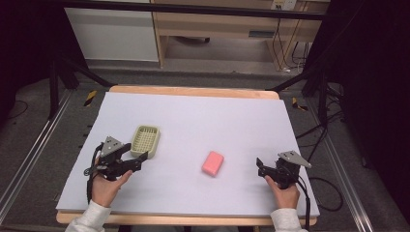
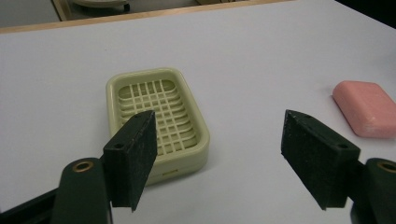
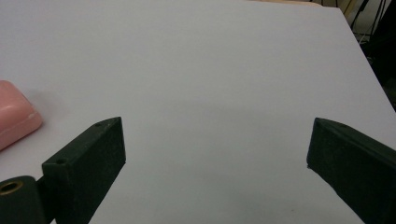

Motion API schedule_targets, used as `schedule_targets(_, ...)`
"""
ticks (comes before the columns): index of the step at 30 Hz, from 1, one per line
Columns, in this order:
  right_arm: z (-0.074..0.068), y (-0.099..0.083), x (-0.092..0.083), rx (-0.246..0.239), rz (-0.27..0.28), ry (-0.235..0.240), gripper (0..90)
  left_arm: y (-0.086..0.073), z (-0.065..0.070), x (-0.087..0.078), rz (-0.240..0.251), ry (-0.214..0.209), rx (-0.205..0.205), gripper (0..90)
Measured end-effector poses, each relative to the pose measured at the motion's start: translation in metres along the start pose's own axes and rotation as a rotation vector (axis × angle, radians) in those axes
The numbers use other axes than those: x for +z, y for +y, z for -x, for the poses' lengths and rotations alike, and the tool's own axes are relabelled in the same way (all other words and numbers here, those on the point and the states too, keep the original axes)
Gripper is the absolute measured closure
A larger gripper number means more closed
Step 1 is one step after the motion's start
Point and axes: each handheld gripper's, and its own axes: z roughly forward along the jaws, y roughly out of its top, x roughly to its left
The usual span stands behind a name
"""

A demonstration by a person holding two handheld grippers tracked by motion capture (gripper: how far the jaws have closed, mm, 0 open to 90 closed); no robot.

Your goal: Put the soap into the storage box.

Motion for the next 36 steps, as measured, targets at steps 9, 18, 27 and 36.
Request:
schedule_targets(9,0.0,0.0,0.001,0.002,-0.01,0.0,5.4,0.007,0.004,0.006,0.008,-0.008,-0.007,26.7)
schedule_targets(18,0.0,0.0,0.001,0.003,-0.013,0.0,5.5,0.019,0.019,0.019,0.007,-0.031,0.014,26.7)
schedule_targets(27,0.0,0.0,0.001,0.004,-0.016,0.001,5.8,0.026,0.031,0.029,0.003,-0.055,0.022,26.7)
schedule_targets(36,0.0,0.0,0.001,0.006,-0.02,0.003,5.9,0.034,0.045,0.038,-0.004,-0.073,0.04,26.7)
